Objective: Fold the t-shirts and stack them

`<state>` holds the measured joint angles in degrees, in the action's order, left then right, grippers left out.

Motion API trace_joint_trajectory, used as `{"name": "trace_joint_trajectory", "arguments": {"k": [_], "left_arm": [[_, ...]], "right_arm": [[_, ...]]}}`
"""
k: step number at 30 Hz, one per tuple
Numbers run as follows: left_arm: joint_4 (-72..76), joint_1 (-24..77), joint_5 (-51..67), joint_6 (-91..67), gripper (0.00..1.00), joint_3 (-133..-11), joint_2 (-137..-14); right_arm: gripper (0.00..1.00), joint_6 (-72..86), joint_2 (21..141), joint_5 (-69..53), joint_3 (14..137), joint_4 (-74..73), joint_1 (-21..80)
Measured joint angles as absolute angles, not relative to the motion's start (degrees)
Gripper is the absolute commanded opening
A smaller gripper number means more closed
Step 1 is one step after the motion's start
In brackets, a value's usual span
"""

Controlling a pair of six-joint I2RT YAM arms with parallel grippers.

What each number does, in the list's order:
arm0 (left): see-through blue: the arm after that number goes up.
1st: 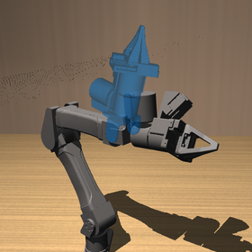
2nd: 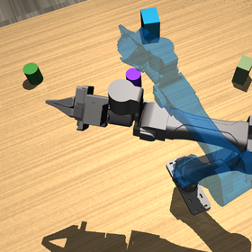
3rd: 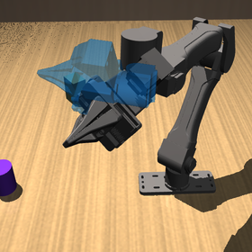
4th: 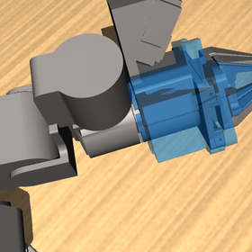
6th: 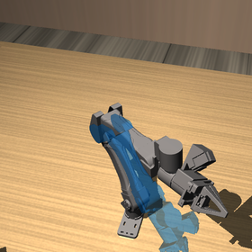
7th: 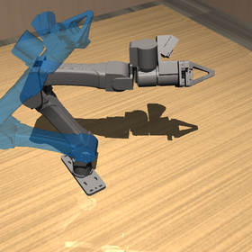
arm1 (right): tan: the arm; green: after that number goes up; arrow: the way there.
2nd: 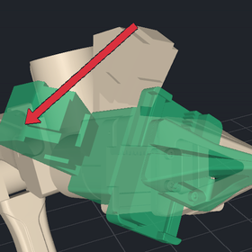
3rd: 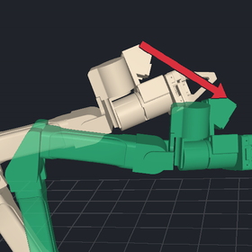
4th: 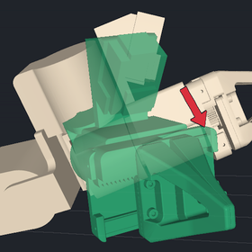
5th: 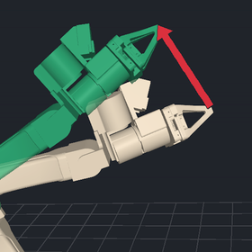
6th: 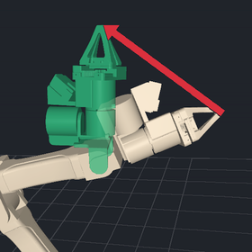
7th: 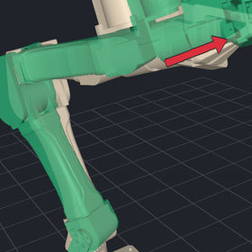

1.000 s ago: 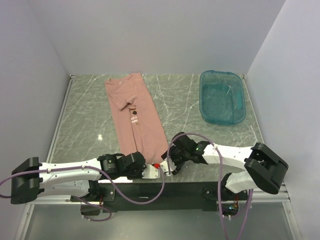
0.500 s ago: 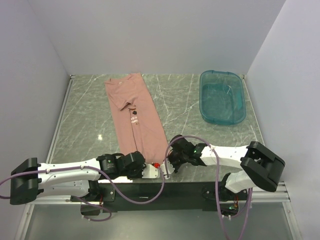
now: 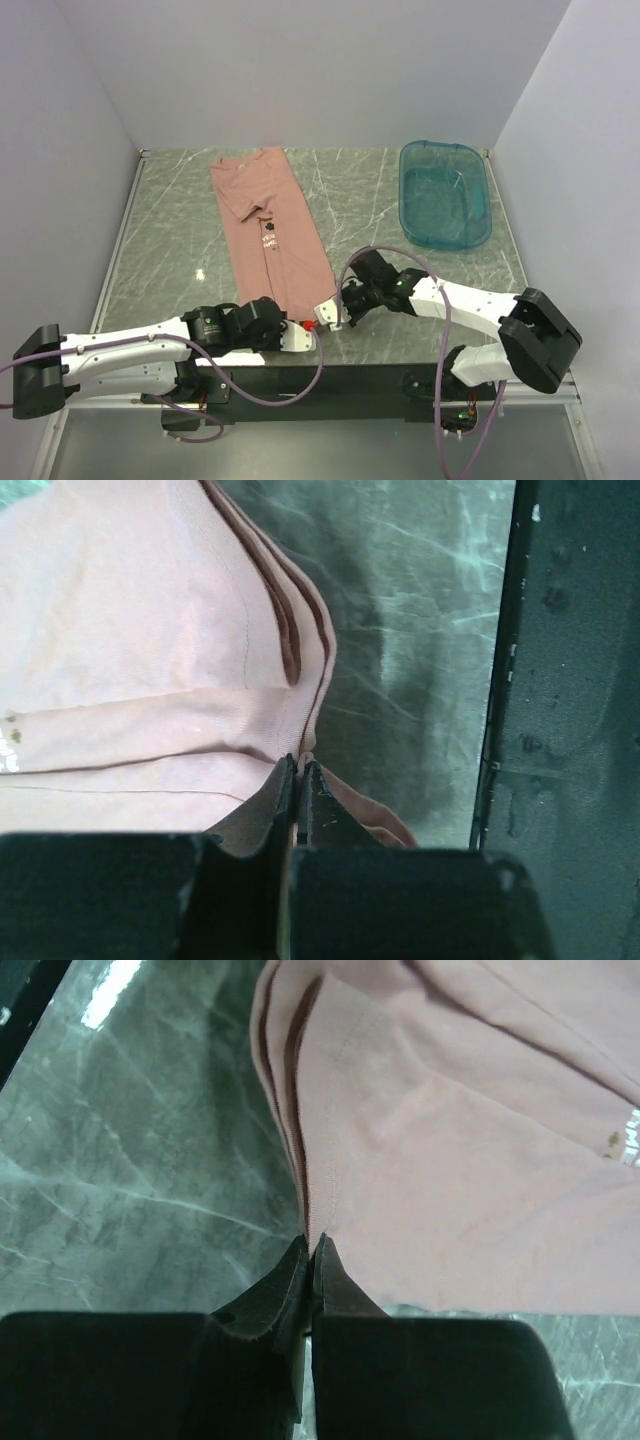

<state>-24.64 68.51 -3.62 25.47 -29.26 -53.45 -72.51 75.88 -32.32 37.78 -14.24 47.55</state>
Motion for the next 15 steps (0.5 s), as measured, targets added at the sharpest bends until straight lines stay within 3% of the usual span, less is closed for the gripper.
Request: {"name": "trace_joint_trajectory", "arguments": {"k": [6, 15], "left_arm": [[-24.4, 64.8, -1.7, 28.5, 0.0, -29.4, -51.6], [-21.4, 46.3, 5.9, 37.5, 0.0, -34.4, -56.5]], "right_arm": [[0.0, -69.8, 76.4, -36.1, 41.8, -16.2, 44.9], [0.0, -65.5, 87.6, -37.6, 56.5, -18.5, 40.7]]}}
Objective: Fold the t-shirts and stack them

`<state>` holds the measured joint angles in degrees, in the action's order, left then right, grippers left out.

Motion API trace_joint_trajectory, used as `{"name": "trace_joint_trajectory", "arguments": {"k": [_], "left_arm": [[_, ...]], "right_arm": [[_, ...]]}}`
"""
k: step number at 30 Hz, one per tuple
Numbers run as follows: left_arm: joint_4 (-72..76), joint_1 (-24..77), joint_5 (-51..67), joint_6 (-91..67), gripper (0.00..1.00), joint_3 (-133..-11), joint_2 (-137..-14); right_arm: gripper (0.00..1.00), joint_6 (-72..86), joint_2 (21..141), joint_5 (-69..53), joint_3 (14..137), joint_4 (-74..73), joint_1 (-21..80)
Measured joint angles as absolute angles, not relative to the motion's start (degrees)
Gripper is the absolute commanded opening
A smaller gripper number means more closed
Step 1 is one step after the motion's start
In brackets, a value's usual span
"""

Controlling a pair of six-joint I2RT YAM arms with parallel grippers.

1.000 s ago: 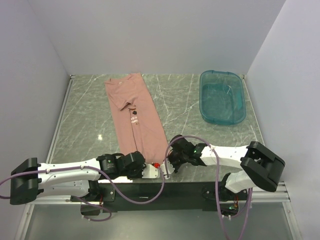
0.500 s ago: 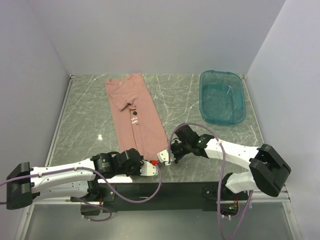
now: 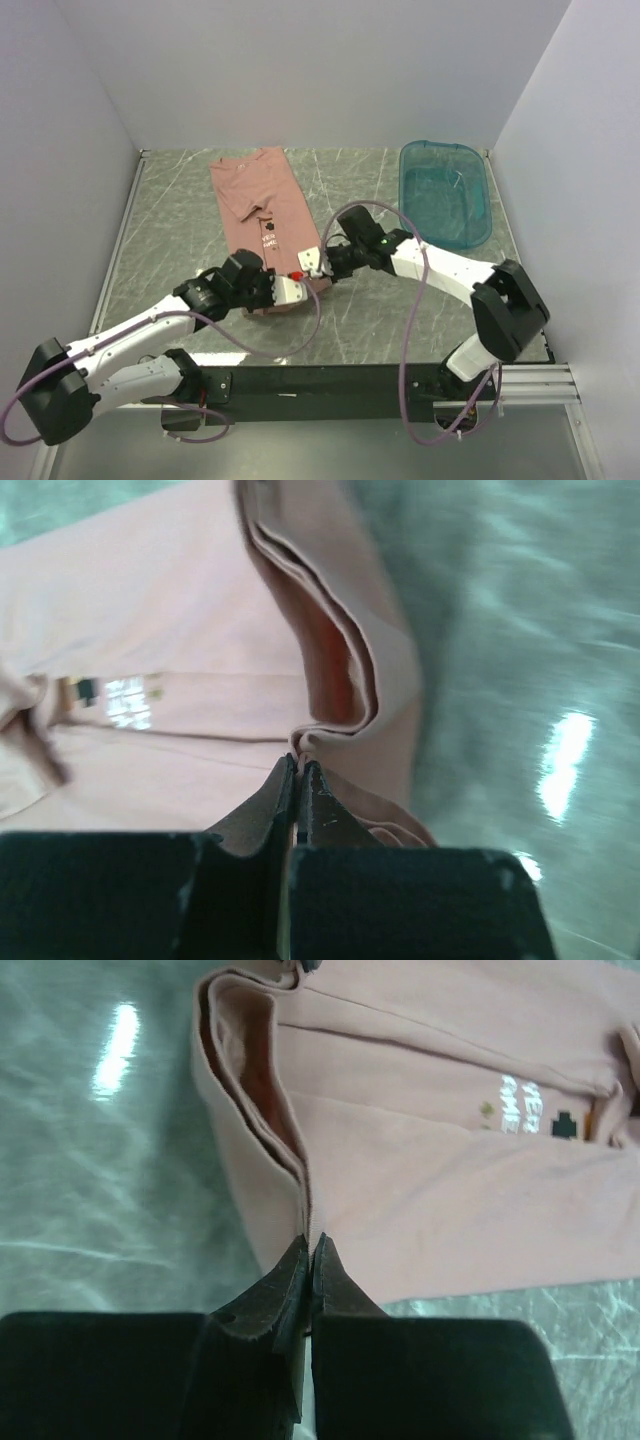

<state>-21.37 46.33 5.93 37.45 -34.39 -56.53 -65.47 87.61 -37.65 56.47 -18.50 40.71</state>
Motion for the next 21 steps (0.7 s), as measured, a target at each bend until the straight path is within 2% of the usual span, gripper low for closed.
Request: {"name": "trace_joint_trajectory", "arguments": {"k": [10, 21], "left_arm": [[-12.6, 23.4, 16.8, 44.0, 0.0, -39.7, -68.4], [-7.3, 12.4, 24.3, 46.7, 0.0, -51.2, -84.4]], "right_arm": [[0.0, -57.7, 105.7, -33.1, 77.0, -19.7, 37.7], [0.0, -50.0, 121.4, -27.1, 97.5, -20.0, 35.2]]}}
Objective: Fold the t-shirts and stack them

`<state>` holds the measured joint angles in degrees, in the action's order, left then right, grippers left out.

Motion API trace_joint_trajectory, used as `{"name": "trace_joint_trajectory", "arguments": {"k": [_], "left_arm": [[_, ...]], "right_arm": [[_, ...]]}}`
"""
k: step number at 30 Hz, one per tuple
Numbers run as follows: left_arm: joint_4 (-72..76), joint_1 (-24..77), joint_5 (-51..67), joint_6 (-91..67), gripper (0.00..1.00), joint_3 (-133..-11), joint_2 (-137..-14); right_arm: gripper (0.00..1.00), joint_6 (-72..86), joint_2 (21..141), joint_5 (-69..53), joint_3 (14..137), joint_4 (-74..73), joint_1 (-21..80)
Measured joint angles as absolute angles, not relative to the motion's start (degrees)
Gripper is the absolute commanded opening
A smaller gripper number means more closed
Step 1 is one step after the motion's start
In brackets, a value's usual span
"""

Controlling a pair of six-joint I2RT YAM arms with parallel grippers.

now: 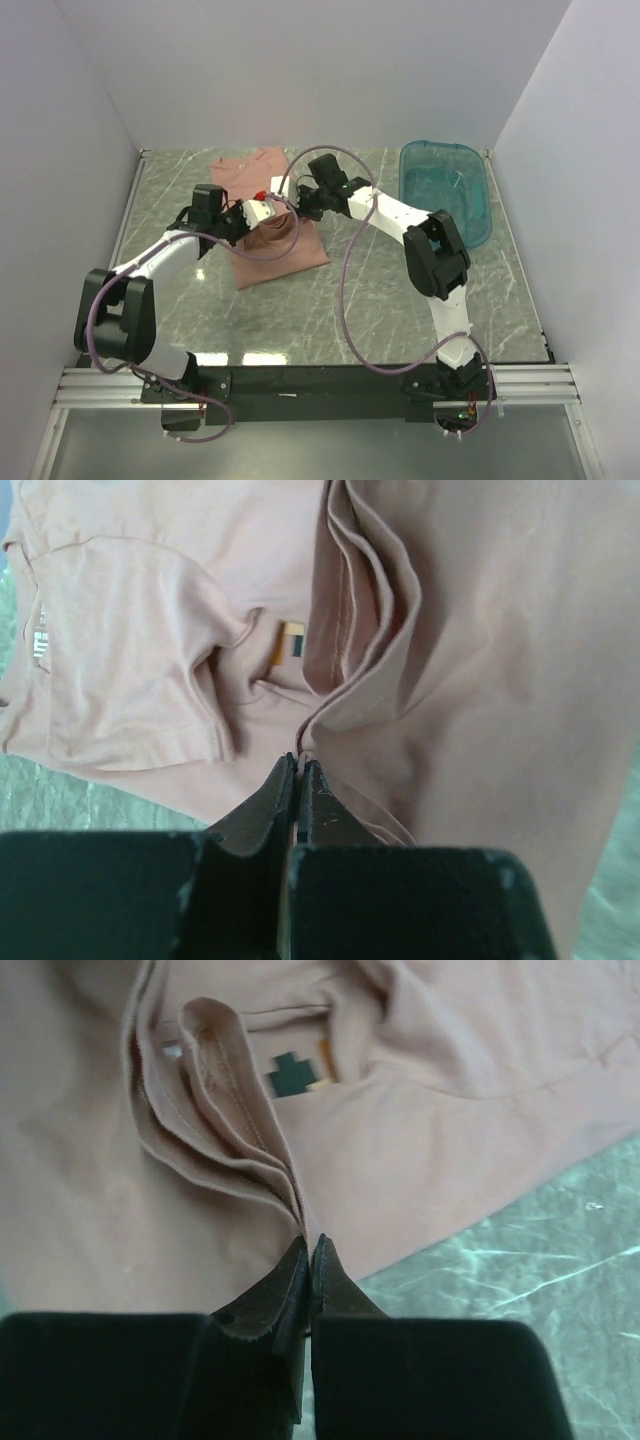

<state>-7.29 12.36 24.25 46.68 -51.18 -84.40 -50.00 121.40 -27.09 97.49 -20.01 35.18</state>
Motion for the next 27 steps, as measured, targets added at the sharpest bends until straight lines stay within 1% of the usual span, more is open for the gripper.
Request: {"name": "trace_joint_trajectory", "arguments": {"k": [9, 19, 27], "left_arm": [[-4.6, 9.7, 25.2, 46.9, 0.0, -53.6, -91.0], [-1.2, 8.5, 25.1, 46.7, 0.0, -56.5, -93.4], [-0.4, 8.0, 24.5, 46.6, 0.0, -59.0, -96.9]], "right_arm": [[0.0, -45.9, 127.6, -22.9, 104.3, -19.4, 34.8], [0.0, -43.1, 132.2, -19.1, 110.8, -17.5, 34.8], [0.0, -42.2, 133.7, -16.8, 113.4, -16.5, 34.9]]}}
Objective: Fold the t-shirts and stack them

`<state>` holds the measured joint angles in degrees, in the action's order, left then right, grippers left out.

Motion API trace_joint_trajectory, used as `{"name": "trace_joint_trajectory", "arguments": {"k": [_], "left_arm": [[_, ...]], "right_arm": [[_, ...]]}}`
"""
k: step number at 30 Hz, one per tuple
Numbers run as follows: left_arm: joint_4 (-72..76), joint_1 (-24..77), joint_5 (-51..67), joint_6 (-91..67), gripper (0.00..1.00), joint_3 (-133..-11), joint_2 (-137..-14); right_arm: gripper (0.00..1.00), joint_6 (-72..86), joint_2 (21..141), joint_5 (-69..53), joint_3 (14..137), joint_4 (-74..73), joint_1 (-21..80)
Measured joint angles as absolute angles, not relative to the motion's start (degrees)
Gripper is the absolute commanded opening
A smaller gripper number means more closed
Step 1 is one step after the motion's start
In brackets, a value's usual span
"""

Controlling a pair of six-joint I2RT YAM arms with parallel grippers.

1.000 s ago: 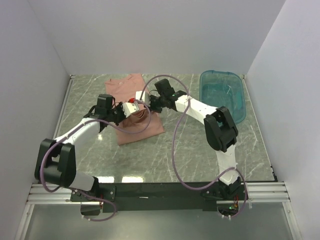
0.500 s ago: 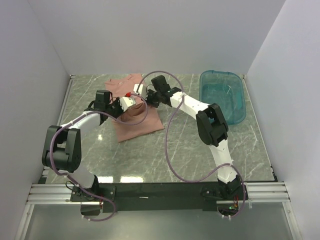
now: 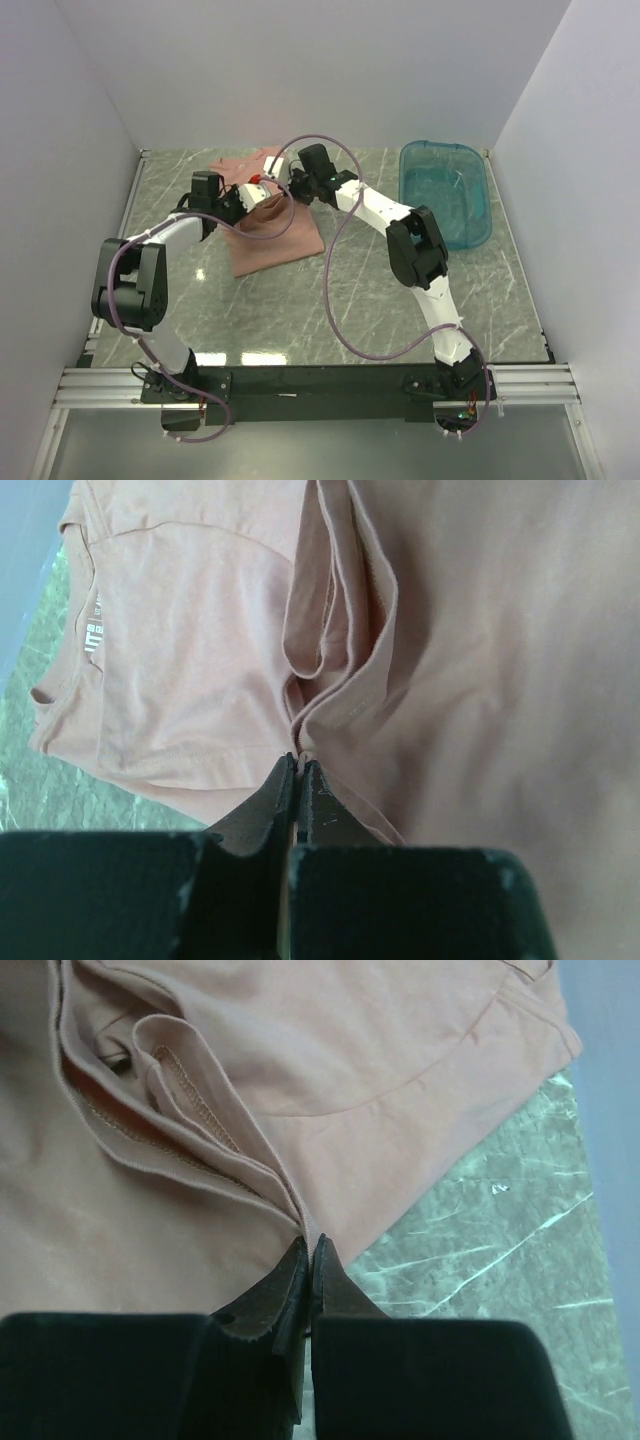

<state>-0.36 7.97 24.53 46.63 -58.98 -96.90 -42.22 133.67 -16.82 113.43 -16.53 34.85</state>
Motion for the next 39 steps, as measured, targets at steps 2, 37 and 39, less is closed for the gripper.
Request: {"name": "trace_joint_trajectory", "arguments": {"k": [2, 37, 39], "left_arm": [[-0.2, 7.8, 24.5, 46.5, 0.0, -59.5, -97.6], [19.3, 4.8, 11.7, 30.2, 0.99, -55.4, -97.9], [19.0, 4.4, 9.5, 27.3, 0.99, -55.2, -94.5]], "right_arm": [[0.0, -42.2, 133.8, -16.4, 113.5, -16.3, 34.8], [0.63, -30.8, 138.1, -3.6, 115.0, -6.5, 34.1], [0.65, -29.3, 137.6, -4.3, 114.5, -6.7, 33.5]]}}
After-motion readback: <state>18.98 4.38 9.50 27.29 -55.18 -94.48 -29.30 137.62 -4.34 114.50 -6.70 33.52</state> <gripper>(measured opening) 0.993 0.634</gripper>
